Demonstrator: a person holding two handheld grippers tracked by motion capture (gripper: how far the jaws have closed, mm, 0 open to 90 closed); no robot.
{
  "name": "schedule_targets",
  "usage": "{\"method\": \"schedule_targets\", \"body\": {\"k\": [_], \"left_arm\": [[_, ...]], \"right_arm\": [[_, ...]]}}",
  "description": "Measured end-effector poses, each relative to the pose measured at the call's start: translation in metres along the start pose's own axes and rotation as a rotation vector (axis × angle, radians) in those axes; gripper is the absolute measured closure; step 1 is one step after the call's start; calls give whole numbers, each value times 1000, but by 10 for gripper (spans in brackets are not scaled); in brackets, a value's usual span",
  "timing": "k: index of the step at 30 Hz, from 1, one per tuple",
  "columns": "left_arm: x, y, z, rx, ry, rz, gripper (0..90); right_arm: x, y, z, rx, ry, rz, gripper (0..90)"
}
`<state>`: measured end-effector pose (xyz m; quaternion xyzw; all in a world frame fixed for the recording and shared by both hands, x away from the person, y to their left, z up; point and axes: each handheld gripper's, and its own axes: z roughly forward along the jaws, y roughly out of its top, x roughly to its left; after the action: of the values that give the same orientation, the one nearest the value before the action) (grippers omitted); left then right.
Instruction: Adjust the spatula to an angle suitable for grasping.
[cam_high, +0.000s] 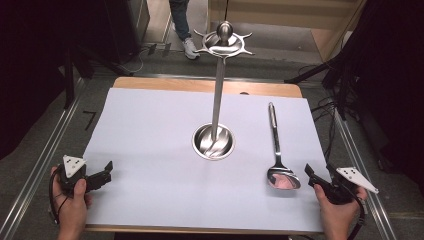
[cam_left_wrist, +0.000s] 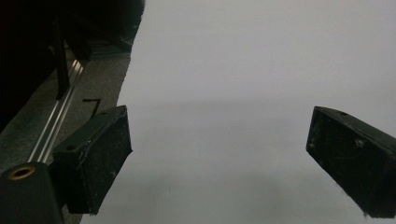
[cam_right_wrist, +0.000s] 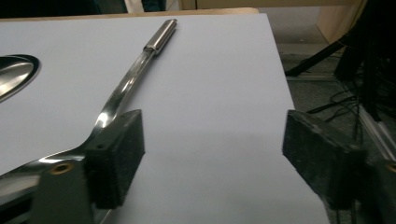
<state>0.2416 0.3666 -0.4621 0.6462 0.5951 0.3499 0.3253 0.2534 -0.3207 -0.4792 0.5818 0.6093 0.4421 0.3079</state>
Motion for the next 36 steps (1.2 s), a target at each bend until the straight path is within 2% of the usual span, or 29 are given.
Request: {"method": "schedule_targets", "body": {"k": [3,4,7,9,10,11,13,16,17,20,21,24,25,26,28,30,36], "left_arm": [[0,0,0,1,0,2,75],[-1,0,0,2,2,4,75],[0,0,0,2,1,3,75],[-1,0,1,6,4,3,75],[-1,0,1,6,4,3,75],[-1,0,1,6,4,4,75],[-1,0,1,5,8,7,75],[-1,0,0,0,8,6,75],[-1,0,0,0,8,6,75],[-1,0,0,3,7,10,75],[-1,0,0,3,7,10,75],[-1,0,1,6,7,15,75],[-2,0,1,4,6,14,75],[-2,0,1,6,7,14,75],[-1,0,1,5,5,15,75],[-2,0,1,7,5,18,75],[-2,0,1,12,3,19,75]], "right_arm": [[1,4,1,8,-19,-17,286],[3,10,3,21,-34,-36,319],[5,16,6,35,-27,-52,366],[8,26,12,93,25,-49,442],[8,26,12,93,25,-49,442],[11,31,19,139,60,-31,510],[12,33,22,152,58,-38,522],[17,41,35,230,61,-25,568],[17,41,35,230,61,-25,568],[25,51,48,308,70,-28,651],[25,51,48,308,70,-28,651],[30,58,58,387,73,-20,770],[33,63,66,450,69,-11,818],[33,63,66,450,69,-11,818],[39,69,75,498,61,-9,883],[44,72,81,521,44,-25,900],[53,75,96,562,58,-38,900]]}}
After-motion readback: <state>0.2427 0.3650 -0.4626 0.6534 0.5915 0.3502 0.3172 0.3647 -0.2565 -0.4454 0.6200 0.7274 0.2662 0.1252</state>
